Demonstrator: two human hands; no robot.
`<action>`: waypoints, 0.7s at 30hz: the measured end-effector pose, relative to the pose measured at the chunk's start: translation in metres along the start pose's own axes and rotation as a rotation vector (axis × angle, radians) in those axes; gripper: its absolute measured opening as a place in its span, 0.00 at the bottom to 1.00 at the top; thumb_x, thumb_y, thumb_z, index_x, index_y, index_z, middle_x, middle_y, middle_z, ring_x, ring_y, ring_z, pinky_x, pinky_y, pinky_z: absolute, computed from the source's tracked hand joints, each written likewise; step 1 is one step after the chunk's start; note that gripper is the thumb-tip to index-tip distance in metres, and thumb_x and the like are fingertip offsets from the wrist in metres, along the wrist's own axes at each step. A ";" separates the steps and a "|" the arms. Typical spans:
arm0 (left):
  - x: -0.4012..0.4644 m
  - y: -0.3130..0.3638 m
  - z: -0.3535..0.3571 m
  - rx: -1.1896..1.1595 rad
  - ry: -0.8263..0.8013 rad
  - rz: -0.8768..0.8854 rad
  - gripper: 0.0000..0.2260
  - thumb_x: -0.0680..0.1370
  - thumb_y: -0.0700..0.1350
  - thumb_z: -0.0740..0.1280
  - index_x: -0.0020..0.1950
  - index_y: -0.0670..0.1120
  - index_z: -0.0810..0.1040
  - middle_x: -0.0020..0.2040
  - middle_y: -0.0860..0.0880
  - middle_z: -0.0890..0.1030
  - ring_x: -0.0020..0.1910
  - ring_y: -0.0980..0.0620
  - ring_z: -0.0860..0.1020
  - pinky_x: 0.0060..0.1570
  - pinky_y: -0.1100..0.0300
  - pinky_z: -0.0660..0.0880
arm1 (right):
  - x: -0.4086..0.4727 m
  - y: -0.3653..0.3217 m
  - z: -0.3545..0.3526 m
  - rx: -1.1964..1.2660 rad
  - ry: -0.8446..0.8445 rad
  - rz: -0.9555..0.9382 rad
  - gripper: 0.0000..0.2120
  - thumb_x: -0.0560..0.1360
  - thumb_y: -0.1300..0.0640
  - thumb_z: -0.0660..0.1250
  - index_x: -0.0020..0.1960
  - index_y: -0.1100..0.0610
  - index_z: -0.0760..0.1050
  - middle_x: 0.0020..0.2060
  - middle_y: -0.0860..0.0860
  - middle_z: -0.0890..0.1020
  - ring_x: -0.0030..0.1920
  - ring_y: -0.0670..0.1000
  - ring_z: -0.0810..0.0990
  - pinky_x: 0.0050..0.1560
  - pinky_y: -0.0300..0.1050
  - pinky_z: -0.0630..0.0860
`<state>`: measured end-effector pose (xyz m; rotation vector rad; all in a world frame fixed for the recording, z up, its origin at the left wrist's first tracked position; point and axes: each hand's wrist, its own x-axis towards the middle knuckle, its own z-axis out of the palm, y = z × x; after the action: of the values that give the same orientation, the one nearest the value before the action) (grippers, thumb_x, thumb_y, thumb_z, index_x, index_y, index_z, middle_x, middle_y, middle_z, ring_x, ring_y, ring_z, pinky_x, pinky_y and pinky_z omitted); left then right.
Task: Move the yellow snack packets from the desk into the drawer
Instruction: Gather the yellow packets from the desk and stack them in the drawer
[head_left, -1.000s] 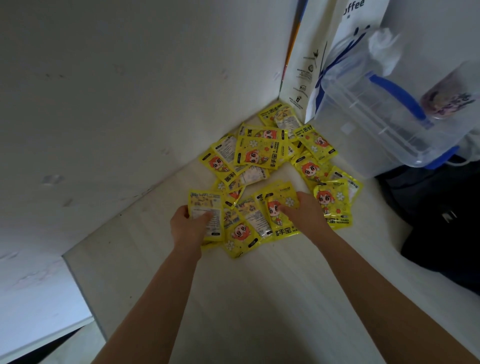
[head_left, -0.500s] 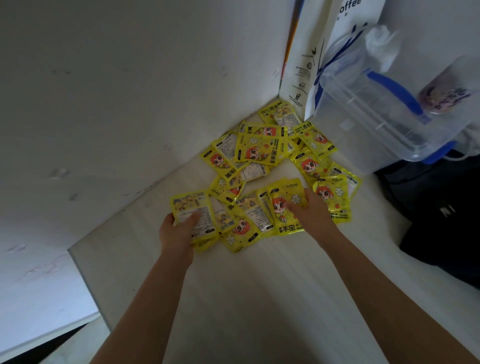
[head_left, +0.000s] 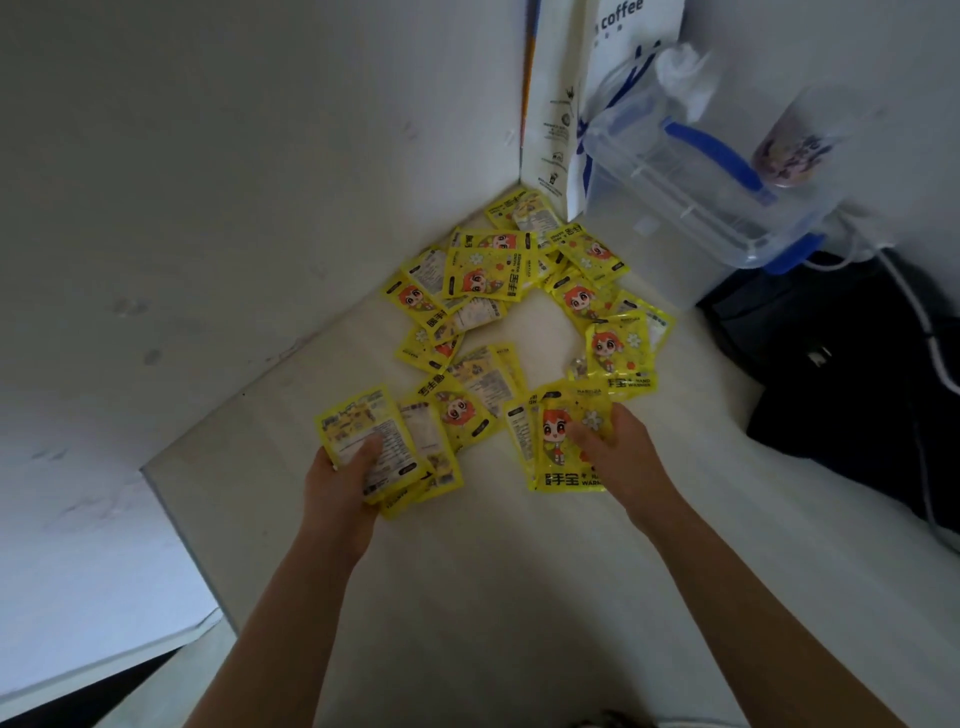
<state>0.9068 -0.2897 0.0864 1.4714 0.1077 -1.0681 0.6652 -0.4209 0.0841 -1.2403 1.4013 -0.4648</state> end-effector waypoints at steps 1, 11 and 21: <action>-0.005 -0.003 0.000 0.011 -0.006 0.001 0.15 0.78 0.35 0.65 0.66 0.39 0.73 0.56 0.40 0.82 0.47 0.43 0.83 0.39 0.47 0.83 | -0.008 0.004 -0.002 0.012 0.016 0.009 0.08 0.75 0.54 0.68 0.54 0.50 0.75 0.46 0.48 0.83 0.44 0.47 0.82 0.42 0.42 0.76; -0.036 -0.032 -0.006 0.248 -0.154 0.035 0.11 0.76 0.37 0.70 0.57 0.44 0.78 0.52 0.42 0.84 0.48 0.43 0.84 0.44 0.46 0.82 | -0.092 0.028 0.002 0.024 0.217 0.071 0.10 0.75 0.53 0.68 0.54 0.55 0.75 0.48 0.54 0.82 0.48 0.54 0.82 0.50 0.55 0.80; -0.053 -0.054 -0.042 0.540 -0.477 0.062 0.09 0.74 0.39 0.72 0.54 0.46 0.80 0.49 0.45 0.85 0.46 0.45 0.85 0.45 0.47 0.82 | -0.202 0.085 0.054 0.261 0.539 0.200 0.07 0.75 0.54 0.68 0.52 0.53 0.77 0.42 0.50 0.84 0.40 0.49 0.83 0.34 0.41 0.77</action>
<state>0.8656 -0.2149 0.0733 1.6274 -0.6020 -1.4370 0.6369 -0.1975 0.0936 -0.7790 1.8250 -0.8550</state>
